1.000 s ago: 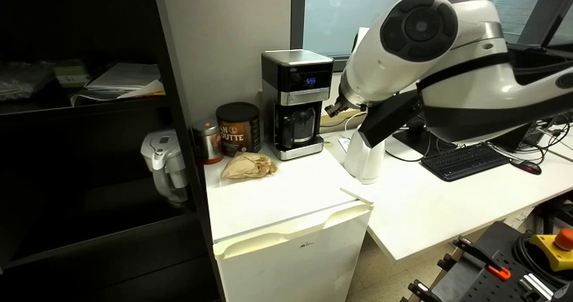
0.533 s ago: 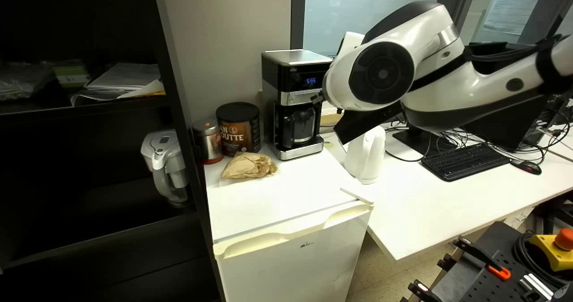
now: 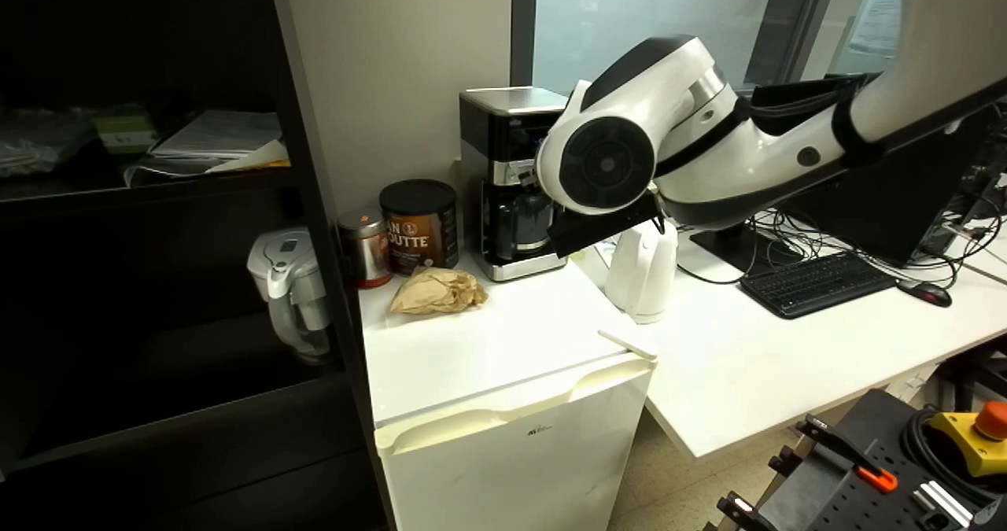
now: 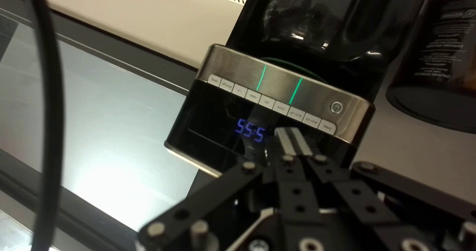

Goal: Turn on the coffeemaker.

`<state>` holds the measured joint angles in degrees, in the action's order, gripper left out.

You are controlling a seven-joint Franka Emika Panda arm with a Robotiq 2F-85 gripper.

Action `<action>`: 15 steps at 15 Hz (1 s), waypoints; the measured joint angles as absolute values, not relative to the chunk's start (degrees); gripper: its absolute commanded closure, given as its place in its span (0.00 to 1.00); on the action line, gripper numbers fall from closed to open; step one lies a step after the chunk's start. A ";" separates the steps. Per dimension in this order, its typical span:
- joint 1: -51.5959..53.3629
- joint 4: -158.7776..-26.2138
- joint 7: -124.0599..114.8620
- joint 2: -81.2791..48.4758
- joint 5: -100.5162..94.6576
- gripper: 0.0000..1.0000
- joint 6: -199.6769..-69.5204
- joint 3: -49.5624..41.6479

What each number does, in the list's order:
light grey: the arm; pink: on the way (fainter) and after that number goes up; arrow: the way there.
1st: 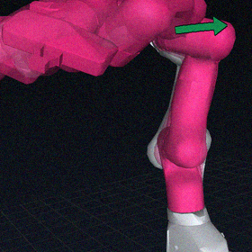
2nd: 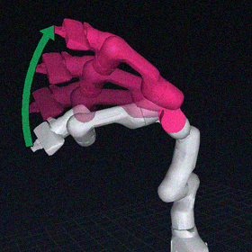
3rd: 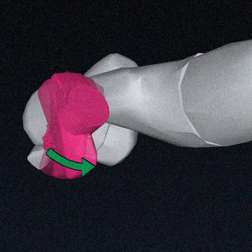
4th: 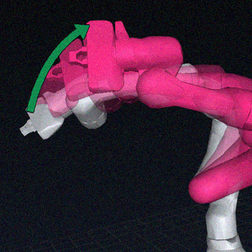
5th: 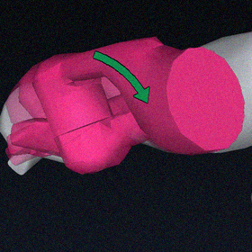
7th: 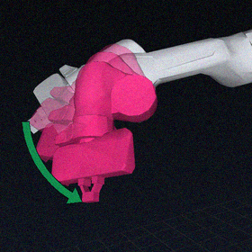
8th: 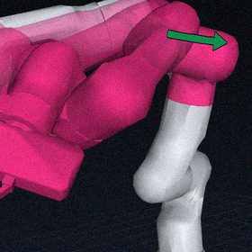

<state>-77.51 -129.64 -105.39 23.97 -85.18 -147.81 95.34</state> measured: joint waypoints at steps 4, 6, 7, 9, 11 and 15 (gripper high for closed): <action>-87.75 -125.89 -106.27 25.99 -83.64 0.99 -150.75 103.46; -91.68 -123.87 -106.30 28.46 -81.21 0.99 -153.14 106.03; -93.33 -122.84 -106.30 29.90 -79.73 0.99 -154.24 107.03; -96.08 -120.66 -106.30 33.08 -76.60 0.99 -156.32 108.61; -98.17 -118.47 -106.29 36.38 -73.16 0.99 -158.22 109.58; -100.74 -114.55 -105.43 42.93 -65.08 0.99 -161.10 110.00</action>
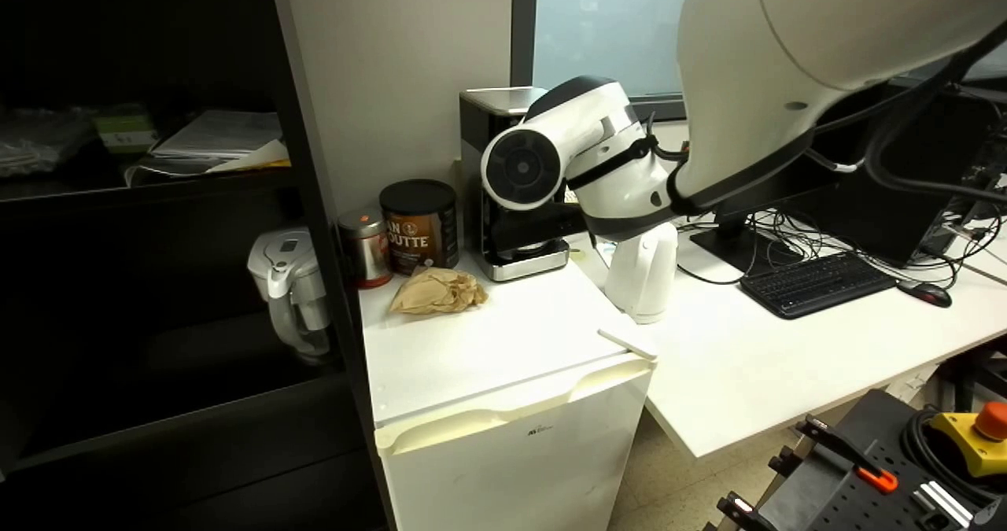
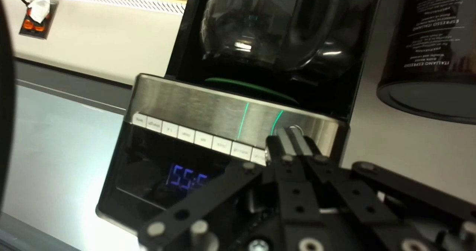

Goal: Turn on the coffeemaker.

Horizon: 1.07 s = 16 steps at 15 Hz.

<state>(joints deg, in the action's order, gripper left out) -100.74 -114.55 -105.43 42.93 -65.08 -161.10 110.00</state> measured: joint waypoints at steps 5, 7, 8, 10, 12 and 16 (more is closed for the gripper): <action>-102.55 -111.09 -100.10 49.80 -52.34 0.99 -163.04 109.79; -102.37 -110.57 -96.69 51.76 -46.61 0.99 -163.24 109.43; -102.27 -110.39 -94.88 52.67 -43.72 0.99 -163.39 109.22; -101.97 -110.15 -90.79 54.43 -37.68 0.99 -163.89 108.59; -101.60 -110.14 -86.39 56.07 -31.48 0.99 -164.70 107.89; -100.88 -110.37 -77.64 59.23 -19.68 0.99 -166.46 106.59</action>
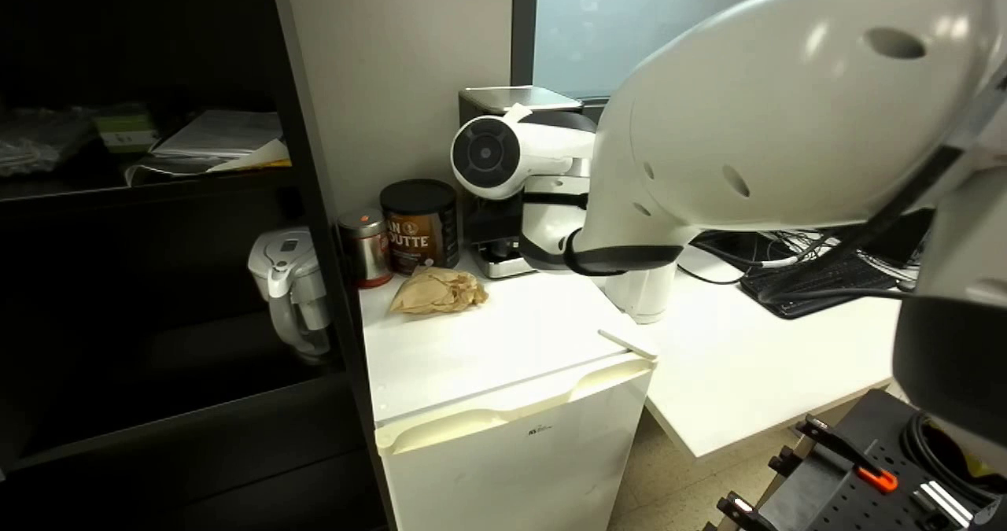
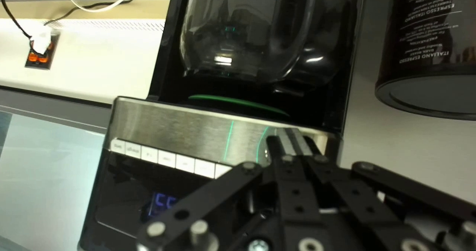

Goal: Turn on the coffeemaker.

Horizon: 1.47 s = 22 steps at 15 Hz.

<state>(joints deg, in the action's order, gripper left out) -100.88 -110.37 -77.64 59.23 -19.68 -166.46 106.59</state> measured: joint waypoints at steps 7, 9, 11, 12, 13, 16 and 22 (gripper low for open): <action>-99.25 -112.08 -66.74 62.54 -6.78 0.99 -168.39 104.28; -99.03 -112.63 -64.39 62.98 -4.37 0.99 -168.78 104.01; -98.91 -113.05 -62.30 63.26 -2.35 0.99 -169.13 103.93; -98.83 -113.39 -61.07 63.31 -1.47 1.00 -169.46 103.93; -98.73 -113.88 -59.79 63.31 -0.80 1.00 -170.15 103.93; -97.39 -116.98 -54.93 62.41 0.61 1.00 -173.24 104.04; -89.39 -129.74 -44.00 56.15 1.16 1.00 -185.13 102.25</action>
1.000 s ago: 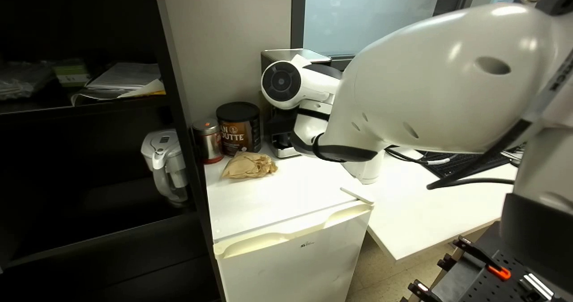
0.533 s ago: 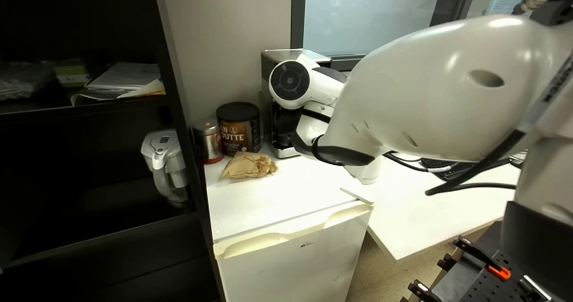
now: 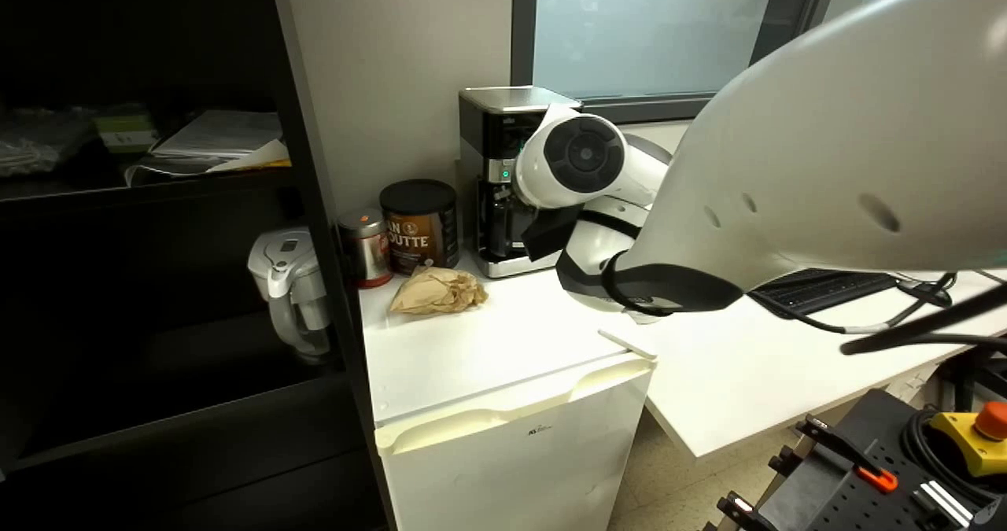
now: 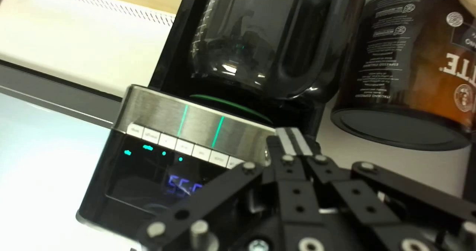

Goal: Turn on the coffeemaker.

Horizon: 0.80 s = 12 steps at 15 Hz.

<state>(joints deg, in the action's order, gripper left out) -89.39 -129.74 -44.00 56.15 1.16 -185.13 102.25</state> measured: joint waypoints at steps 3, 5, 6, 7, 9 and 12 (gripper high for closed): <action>-84.73 -135.63 -39.15 53.43 1.91 1.00 -189.28 99.42; -82.00 -138.71 -36.20 52.39 3.18 1.00 -190.99 97.40; -80.79 -140.00 -34.89 52.05 3.81 1.00 -191.60 96.46; -79.65 -141.19 -33.62 51.85 4.54 1.00 -192.12 95.57; -77.55 -143.35 -31.39 51.65 6.13 1.00 -193.15 94.00; -75.10 -145.97 -28.85 51.64 8.34 1.00 -194.67 92.32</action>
<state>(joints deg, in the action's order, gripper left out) -75.10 -145.97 -28.85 51.64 8.34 -194.67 92.32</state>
